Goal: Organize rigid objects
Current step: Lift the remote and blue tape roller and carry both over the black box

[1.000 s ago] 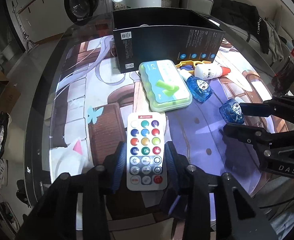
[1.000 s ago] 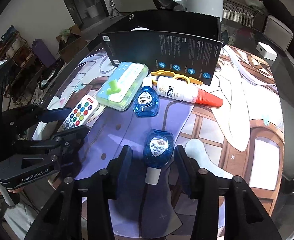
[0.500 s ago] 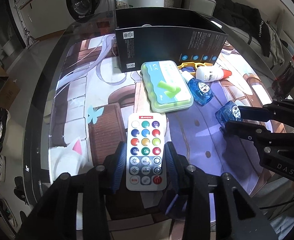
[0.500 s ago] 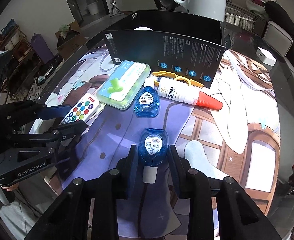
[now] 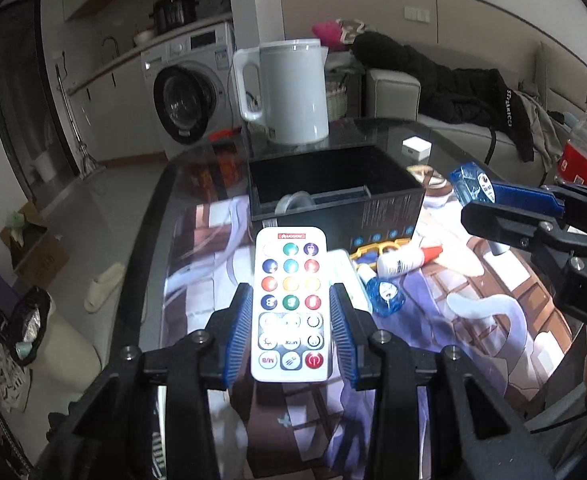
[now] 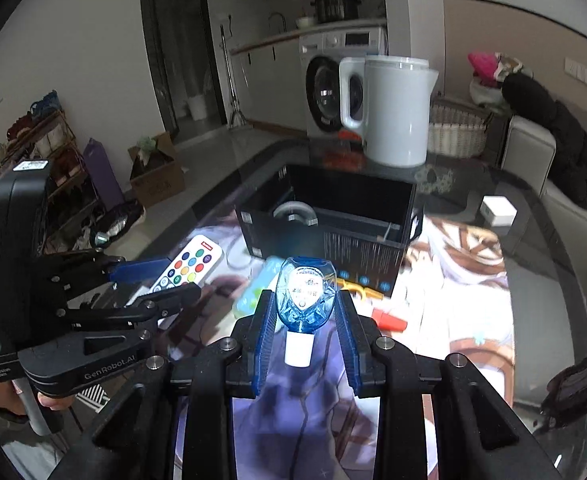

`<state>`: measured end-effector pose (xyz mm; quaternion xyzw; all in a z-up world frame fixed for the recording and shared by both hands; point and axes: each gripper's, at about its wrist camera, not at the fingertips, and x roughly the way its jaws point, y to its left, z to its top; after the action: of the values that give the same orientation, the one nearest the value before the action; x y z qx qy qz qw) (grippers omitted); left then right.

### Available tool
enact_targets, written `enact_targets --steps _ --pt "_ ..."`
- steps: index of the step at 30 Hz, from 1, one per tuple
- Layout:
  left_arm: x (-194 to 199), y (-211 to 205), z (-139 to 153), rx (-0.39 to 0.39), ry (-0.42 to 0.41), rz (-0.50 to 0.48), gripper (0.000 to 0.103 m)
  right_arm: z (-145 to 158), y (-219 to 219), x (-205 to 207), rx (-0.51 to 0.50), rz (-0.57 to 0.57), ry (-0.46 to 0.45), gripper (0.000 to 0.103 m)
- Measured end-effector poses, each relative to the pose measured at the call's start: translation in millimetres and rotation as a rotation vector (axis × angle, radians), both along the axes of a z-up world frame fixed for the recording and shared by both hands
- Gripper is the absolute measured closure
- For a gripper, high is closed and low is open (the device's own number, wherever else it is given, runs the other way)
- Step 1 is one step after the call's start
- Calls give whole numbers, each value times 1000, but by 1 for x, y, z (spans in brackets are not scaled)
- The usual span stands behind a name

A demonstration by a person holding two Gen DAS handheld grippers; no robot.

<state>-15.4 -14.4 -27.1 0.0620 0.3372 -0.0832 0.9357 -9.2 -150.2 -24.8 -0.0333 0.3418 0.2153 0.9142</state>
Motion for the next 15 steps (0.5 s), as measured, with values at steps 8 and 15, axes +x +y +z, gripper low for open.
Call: enact_targets --steps 8,15 --pt "-42 12 51 -84 -332 28 65 46 -9 -37 90 -1 -308 73" --pt "-45 23 57 -115 -380 42 65 53 -11 -49 118 -19 -366 73"
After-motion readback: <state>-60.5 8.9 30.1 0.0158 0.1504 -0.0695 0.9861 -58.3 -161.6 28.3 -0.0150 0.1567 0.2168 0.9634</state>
